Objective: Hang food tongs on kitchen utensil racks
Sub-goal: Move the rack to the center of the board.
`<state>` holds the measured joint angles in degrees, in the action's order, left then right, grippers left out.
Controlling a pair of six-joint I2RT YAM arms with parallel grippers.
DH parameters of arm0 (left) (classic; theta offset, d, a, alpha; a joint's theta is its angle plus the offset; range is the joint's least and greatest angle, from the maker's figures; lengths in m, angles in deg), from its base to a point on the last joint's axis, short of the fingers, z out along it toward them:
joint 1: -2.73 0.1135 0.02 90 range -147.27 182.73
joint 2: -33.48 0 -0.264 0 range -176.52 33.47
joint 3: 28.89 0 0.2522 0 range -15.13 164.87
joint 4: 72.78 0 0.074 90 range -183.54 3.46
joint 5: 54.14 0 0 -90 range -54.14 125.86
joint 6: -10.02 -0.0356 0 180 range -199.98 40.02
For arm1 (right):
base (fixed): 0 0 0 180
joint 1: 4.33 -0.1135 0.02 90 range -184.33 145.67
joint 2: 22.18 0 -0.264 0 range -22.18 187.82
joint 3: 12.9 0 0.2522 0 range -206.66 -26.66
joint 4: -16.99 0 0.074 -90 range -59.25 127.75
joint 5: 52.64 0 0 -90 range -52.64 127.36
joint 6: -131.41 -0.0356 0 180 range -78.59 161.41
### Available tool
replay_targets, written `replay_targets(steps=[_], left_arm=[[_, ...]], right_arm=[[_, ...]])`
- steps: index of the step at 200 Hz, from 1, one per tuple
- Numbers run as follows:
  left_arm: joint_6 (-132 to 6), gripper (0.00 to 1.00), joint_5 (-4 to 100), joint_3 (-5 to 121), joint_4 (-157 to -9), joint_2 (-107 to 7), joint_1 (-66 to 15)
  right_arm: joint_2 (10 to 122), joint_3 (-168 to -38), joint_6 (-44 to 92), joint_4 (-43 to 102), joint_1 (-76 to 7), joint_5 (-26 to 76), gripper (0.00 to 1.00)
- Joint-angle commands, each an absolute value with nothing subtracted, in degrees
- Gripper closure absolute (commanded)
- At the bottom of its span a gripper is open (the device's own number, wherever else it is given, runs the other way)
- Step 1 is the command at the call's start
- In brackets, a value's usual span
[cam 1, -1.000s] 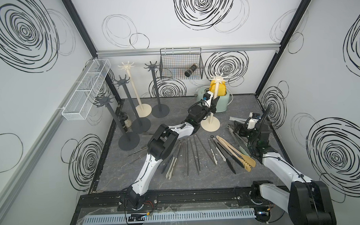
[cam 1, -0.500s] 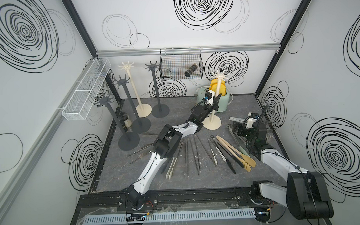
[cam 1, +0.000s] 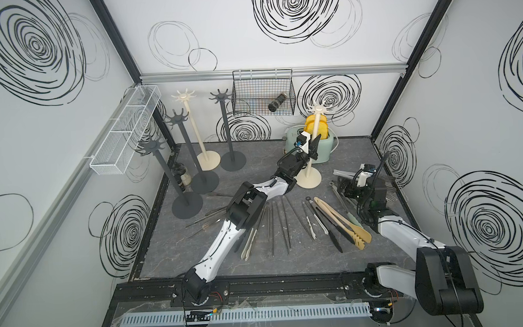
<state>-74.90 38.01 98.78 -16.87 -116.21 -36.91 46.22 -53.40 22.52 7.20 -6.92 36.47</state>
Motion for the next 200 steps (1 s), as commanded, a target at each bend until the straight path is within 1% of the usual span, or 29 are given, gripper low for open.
replay_targets(steps=[1, 26, 77, 123, 125, 128, 134, 138, 146, 151, 162, 175, 196, 200], left_arm=[[-76.0, 1.0, 35.9, 93.9, -13.5, -114.8, -36.4], [-76.5, 1.0, 35.8, 92.1, -11.9, -113.3, -36.4], [-77.5, 1.0, 36.4, 96.0, -12.8, -114.1, -35.9], [-77.9, 1.0, 38.6, 92.8, -13.2, -112.2, -35.5], [-77.9, 0.98, 38.7, 92.7, -13.2, -112.1, -35.5], [-78.0, 0.92, 39.0, 92.4, -13.1, -112.0, -35.4], [-78.1, 0.86, 39.3, 91.9, -12.8, -111.7, -35.4], [-78.1, 0.8, 39.4, 91.5, -12.7, -111.6, -35.4], [-78.0, 0.64, 39.5, 91.0, -12.2, -111.3, -35.4], [-77.9, 0.56, 39.6, 90.6, -12.1, -111.3, -35.3], [-77.7, 0.46, 39.7, 90.1, -11.9, -111.0, -35.3], [-77.5, 0.32, 39.6, 89.5, -11.6, -110.5, -35.2], [-77.6, 0.18, 39.3, 88.3, -11.0, -109.7, -35.2], [-77.7, 0.16, 39.2, 87.9, -10.8, -109.4, -35.2]], right_arm=[[46.8, -55.1, 21.8, 5.1, -7.0, 36.5, 0.01], [46.7, -55.0, 21.5, 5.2, -7.0, 36.3, 0.01], [46.7, -54.4, 21.2, 4.1, -7.0, 36.6, 0.01], [49.9, -56.3, 21.3, 5.4, -7.4, 36.4, 0.0], [50.0, -56.4, 21.4, 5.4, -7.4, 36.4, 0.0], [50.0, -56.5, 21.4, 5.4, -7.4, 36.5, 0.0], [50.1, -56.5, 21.5, 5.4, -7.5, 36.4, 0.0], [49.9, -56.4, 21.5, 5.4, -7.6, 36.5, 0.0], [49.8, -56.4, 21.6, 5.3, -7.6, 36.5, 0.0], [49.7, -56.4, 21.6, 5.4, -7.6, 36.5, 0.0], [49.5, -56.6, 21.9, 5.7, -7.6, 36.7, 0.0], [49.4, -56.7, 22.0, 5.9, -7.6, 36.7, 0.0], [49.3, -56.7, 22.1, 5.9, -7.5, 36.4, 0.01], [49.4, -56.8, 22.2, 5.9, -7.5, 36.4, 0.01]])
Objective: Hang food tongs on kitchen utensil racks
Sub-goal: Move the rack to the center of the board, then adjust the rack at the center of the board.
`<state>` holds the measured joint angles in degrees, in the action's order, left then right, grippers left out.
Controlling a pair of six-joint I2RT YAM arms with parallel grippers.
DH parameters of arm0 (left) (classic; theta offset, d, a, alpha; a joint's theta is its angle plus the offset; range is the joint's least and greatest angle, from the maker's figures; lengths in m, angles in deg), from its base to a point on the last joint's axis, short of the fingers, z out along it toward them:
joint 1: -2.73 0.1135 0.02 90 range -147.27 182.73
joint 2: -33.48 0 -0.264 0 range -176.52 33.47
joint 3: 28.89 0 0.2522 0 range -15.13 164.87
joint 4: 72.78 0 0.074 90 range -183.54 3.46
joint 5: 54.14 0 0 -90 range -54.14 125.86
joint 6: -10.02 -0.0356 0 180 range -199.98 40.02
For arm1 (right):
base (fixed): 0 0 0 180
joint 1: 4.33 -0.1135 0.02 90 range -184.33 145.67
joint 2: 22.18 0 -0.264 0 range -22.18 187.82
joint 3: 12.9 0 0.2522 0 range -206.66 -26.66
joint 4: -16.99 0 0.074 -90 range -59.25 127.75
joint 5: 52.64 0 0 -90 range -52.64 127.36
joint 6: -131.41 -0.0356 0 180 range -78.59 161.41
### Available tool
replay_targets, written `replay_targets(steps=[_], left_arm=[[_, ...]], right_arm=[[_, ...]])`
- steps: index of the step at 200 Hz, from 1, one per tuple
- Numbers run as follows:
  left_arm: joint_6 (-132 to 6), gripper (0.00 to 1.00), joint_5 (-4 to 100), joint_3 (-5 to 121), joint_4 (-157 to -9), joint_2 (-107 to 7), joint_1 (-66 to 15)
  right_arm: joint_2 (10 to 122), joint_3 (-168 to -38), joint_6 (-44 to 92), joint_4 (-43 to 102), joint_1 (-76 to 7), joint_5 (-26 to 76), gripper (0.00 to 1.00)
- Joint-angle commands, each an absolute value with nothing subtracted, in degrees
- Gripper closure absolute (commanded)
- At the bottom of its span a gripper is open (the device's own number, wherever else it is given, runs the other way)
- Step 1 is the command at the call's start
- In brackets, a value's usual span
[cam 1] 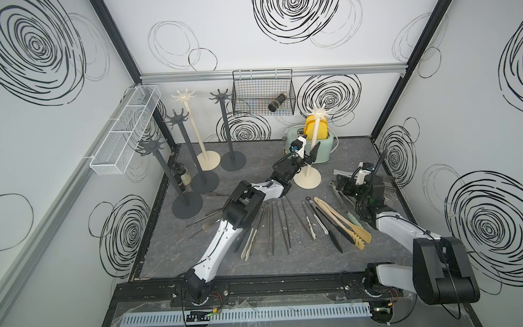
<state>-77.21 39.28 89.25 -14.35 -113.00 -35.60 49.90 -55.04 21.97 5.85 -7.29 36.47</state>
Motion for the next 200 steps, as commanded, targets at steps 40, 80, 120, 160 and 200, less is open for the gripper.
replay_targets(steps=[40, 80, 120, 160, 200], left_arm=[[-79.2, 0.06, 38.3, 76.8, -8.3, -101.6, -34.7], [-81.6, 0.04, 39.0, 58.0, -9.5, -85.7, -33.3], [-82.1, 0.11, 38.5, 43.1, -21.3, -69.4, -32.1], [-78.4, 0.14, 36.2, 33.6, -32.9, -57.4, -31.9], [-72.8, 0.18, 36.9, 29.8, -42.3, -50.7, -32.7]], right_arm=[[50.5, -58.5, 25.4, 5.9, -8.6, 32.9, 0.01], [55.5, -65.3, 35.8, 7.5, -16.0, 31.3, 0.01], [62.1, -75.4, 38.1, 8.6, -20.5, 34.1, 0.01], [66.6, -82.7, 38.4, 8.1, -21.1, 34.9, 0.01], [70.9, -87.1, 38.2, 5.0, -21.1, 36.1, 0.02]])
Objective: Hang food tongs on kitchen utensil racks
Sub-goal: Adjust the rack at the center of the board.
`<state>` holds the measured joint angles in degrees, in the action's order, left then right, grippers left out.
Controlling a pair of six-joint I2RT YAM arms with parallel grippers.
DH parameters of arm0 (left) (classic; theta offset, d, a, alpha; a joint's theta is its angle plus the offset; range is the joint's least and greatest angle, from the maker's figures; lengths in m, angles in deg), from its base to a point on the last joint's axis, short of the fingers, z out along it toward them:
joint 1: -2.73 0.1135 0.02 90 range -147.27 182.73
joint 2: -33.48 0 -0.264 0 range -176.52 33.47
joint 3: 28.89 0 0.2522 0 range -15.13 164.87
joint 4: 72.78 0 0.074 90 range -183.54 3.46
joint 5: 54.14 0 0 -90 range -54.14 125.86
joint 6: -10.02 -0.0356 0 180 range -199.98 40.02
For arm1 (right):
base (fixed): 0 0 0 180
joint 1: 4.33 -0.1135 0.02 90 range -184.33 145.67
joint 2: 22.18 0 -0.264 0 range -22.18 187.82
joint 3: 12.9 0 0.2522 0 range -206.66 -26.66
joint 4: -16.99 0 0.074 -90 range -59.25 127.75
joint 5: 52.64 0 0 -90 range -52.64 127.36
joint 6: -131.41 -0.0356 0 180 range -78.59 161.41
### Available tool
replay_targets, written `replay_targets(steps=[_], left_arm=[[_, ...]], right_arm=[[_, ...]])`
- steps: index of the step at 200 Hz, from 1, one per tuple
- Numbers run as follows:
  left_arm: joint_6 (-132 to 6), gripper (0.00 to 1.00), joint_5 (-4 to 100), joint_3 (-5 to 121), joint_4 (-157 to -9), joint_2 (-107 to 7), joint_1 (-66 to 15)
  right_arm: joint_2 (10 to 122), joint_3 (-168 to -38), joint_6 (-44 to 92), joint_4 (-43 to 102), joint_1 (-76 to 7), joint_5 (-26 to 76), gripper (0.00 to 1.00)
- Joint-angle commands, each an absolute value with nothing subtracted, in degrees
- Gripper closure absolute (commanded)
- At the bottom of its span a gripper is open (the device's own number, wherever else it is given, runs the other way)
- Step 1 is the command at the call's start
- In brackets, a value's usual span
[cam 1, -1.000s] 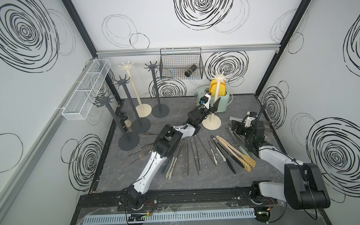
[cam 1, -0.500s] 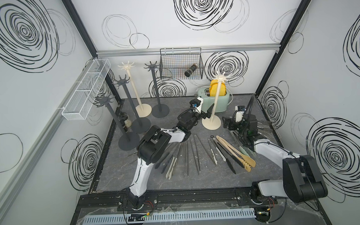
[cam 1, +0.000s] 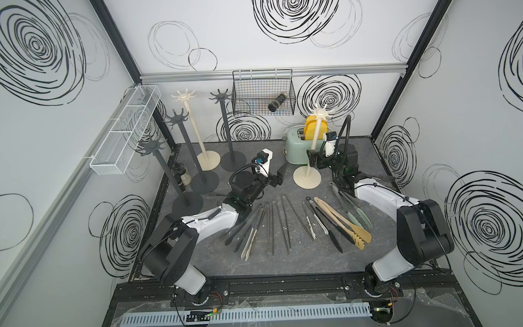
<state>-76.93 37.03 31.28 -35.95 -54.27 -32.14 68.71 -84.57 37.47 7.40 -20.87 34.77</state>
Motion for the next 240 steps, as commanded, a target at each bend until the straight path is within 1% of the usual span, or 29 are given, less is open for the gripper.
replay_targets(steps=[1, 42, 79, 105, 124, 133, 188, 240], left_arm=[[-72.8, 0.18, 36.9, 29.6, -42.5, -50.6, -32.7], [-71.9, 0.19, 37.0, 26.4, -48.2, -45.4, -35.0], [-70.1, 0.2, 35.4, 21.7, -49.0, -40.3, -37.3], [-69.3, 0.21, 33.2, 18.0, -49.2, -37.5, -39.9], [-68.6, 0.21, 32.1, 15.7, -49.9, -35.6, -41.6], [-68.3, 0.22, 32.1, 14.9, -50.7, -34.6, -42.4], [-67.3, 0.22, 28.7, 7.9, -51.3, -27.7, -45.6], [-67.5, 0.21, 26.5, 4.4, -51.9, -23.7, -45.4]], right_arm=[[70.9, -87.2, 38.2, 5.0, -21.1, 36.1, 0.02], [74.0, -90.7, 38.4, 4.9, -21.1, 34.5, 0.2], [75.6, -92.4, 39.4, 5.0, -21.1, 33.2, 0.42], [76.6, -93.3, 40.0, 5.1, -21.1, 33.1, 0.64], [77.2, -93.8, 40.2, 5.1, -21.1, 33.1, 0.86], [77.4, -93.9, 40.2, 4.7, -21.1, 33.3, 1.0], [77.6, -91.9, 40.4, -3.2, -21.1, 37.2, 1.0], [78.6, -91.7, 42.7, -4.4, -21.0, 39.4, 1.0]])
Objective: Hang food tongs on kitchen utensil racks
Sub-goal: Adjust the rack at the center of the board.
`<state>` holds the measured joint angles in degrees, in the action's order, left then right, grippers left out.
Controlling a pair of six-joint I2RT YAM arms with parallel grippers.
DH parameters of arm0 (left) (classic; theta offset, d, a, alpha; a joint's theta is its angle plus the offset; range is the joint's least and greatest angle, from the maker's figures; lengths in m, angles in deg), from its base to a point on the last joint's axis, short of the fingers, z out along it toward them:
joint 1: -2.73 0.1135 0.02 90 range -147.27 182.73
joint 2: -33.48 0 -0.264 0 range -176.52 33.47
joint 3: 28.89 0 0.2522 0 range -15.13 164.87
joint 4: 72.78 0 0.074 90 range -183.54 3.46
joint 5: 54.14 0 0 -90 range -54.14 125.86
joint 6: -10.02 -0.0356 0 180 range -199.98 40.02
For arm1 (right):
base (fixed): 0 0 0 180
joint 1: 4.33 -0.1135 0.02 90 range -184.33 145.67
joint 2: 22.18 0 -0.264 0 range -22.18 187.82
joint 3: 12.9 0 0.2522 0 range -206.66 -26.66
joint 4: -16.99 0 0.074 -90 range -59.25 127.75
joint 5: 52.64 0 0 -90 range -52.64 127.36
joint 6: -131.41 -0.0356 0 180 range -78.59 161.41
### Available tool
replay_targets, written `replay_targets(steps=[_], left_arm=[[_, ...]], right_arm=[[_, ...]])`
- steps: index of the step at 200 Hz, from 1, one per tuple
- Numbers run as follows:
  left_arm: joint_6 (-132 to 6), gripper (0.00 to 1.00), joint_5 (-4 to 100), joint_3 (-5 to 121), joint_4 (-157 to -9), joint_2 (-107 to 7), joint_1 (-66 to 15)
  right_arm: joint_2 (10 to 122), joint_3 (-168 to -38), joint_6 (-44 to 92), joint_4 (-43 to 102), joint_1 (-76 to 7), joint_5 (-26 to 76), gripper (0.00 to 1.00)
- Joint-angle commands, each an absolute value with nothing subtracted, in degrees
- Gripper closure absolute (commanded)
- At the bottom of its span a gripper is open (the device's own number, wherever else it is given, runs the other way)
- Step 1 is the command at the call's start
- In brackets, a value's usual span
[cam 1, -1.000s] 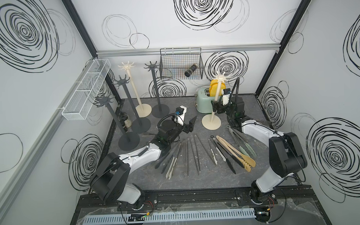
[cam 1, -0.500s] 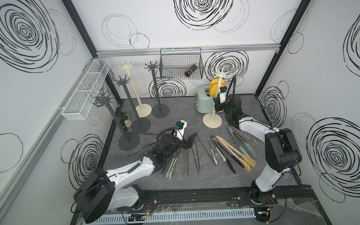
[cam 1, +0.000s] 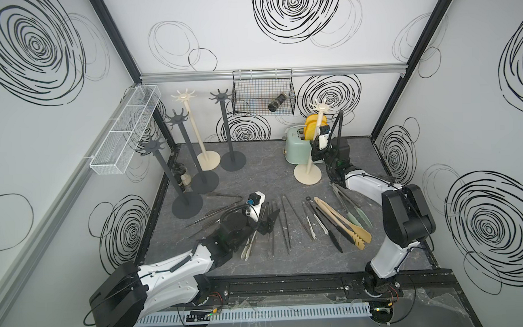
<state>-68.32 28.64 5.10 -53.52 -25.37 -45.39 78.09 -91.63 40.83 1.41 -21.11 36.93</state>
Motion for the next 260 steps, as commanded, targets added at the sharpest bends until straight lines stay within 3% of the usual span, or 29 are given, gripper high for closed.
replay_targets(steps=[1, 191, 260], left_arm=[[-67.5, 0.21, 26.5, 4.4, -52.0, -23.7, -45.4], [-63.6, 0.22, 28.1, 15.2, -73.4, -22.6, -42.6], [-63.4, 0.22, 28.2, 15.5, -75.0, -22.0, -41.7]], right_arm=[[78.6, -91.7, 42.7, -4.4, -21.0, 39.5, 1.0], [76.9, -94.2, 40.1, 10.8, -21.6, 41.6, 1.0], [75.9, -92.1, 39.8, 11.2, -23.2, 43.8, 1.0]])
